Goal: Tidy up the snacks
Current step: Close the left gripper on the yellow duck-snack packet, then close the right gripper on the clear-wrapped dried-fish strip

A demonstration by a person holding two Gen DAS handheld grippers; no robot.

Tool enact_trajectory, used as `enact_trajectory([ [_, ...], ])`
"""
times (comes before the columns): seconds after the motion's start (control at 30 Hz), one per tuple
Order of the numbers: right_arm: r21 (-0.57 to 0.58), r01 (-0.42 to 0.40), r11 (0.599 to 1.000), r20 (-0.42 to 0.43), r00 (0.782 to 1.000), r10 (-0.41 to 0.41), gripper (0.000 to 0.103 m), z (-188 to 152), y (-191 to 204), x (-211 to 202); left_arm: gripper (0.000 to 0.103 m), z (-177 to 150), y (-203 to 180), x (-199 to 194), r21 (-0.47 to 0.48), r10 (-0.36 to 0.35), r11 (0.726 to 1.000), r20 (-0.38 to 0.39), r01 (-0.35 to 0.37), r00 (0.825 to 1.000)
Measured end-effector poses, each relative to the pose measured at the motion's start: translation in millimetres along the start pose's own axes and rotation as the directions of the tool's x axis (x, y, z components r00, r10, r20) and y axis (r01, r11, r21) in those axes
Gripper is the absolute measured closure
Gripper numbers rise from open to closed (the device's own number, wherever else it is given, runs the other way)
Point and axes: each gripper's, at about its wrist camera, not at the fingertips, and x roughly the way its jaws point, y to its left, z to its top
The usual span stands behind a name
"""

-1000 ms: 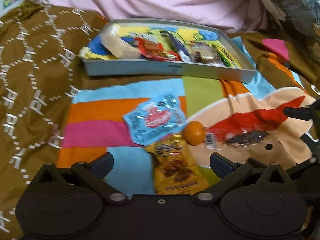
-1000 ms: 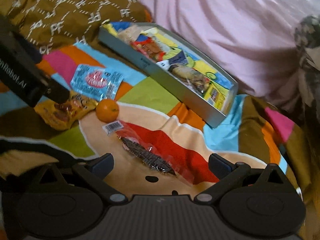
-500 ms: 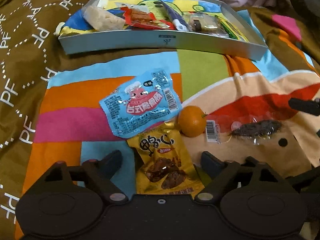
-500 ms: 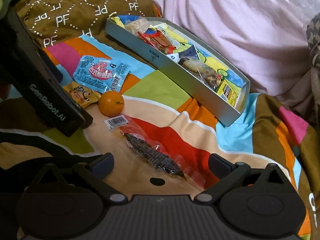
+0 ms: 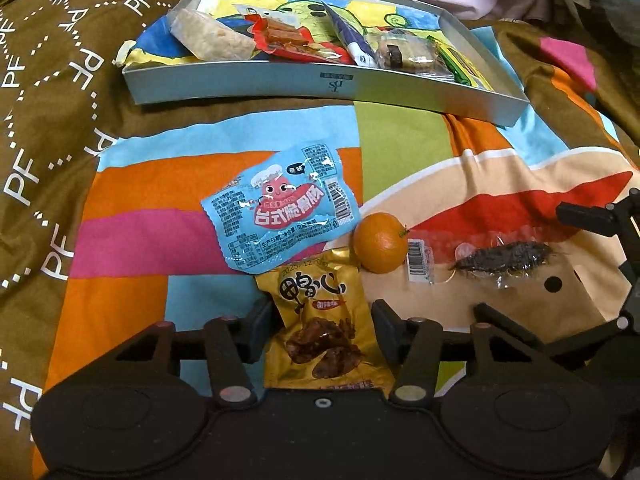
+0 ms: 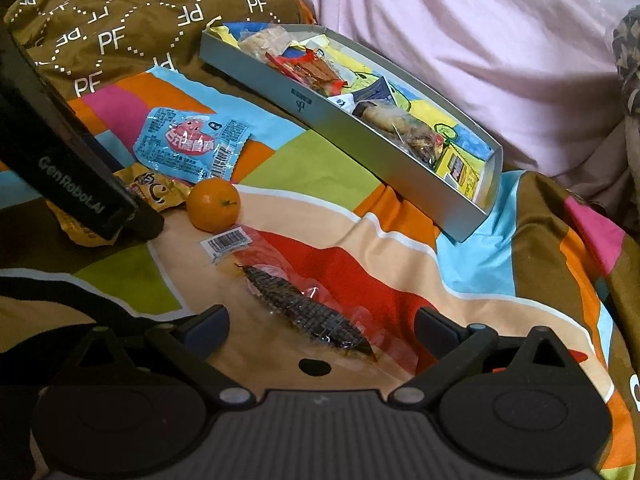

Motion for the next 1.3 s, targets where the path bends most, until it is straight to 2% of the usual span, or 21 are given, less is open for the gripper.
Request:
enact_trajectory([
  [0.17,0.041,-0.014,0.999,-0.024,1.0,0.015,0.005,1.9,-2.2,2.8,0.048,-0.6,2.6,-2.8,0.006,0.003,1.0,-0.005,-0.003,1.0],
  [0.27,0.066,-0.037,0.997,-0.03,0.999,0.039,0.01,1.6,-3.1,3.2,0.048,-1.2,4.5,-4.6,0.009,0.004,1.0,-0.006,-0.003,1.0],
  [0.43,0.111,-0.084,0.99,-0.031,0.996,0.088,0.023,2.6,-4.0,4.2,0.049,-2.1,7.9,-7.7,0.007,0.017,1.0,-0.009,-0.017,1.0],
  [0.63,0.127,-0.104,0.987,-0.028,0.994,0.108,0.034,4.4,-1.9,3.5,0.049,-5.2,13.7,-11.8,0.015,0.06,0.998,-0.013,-0.06,0.998],
  [0.87,0.144,-0.121,0.982,-0.032,0.991,0.127,0.044,6.6,-1.2,-0.1,0.049,-16.7,29.6,-22.1,-0.068,0.074,0.995,0.007,-0.074,0.997],
  [0.97,0.153,-0.143,0.978,-0.028,0.989,0.148,0.057,8.0,0.7,-3.9,0.049,-25.4,32.5,-27.4,-0.085,0.078,0.994,0.021,-0.076,0.997],
  [1.13,0.15,-0.161,0.975,-0.015,0.986,0.165,0.065,13.9,12.9,-11.8,0.048,-29.8,38.9,-34.1,-0.099,0.061,0.993,0.012,-0.06,0.998],
  [1.2,0.177,-0.187,0.966,-0.008,0.981,0.192,0.066,16.0,15.2,-14.2,0.048,-30.8,41.7,-35.9,-0.11,0.056,0.992,0.01,-0.054,0.998],
  [1.3,0.27,-0.26,0.927,0.002,0.963,0.269,0.069,17.3,10.5,-15.6,0.048,-32.5,43.8,-38.1,-0.11,0.052,0.993,0.008,-0.051,0.999],
])
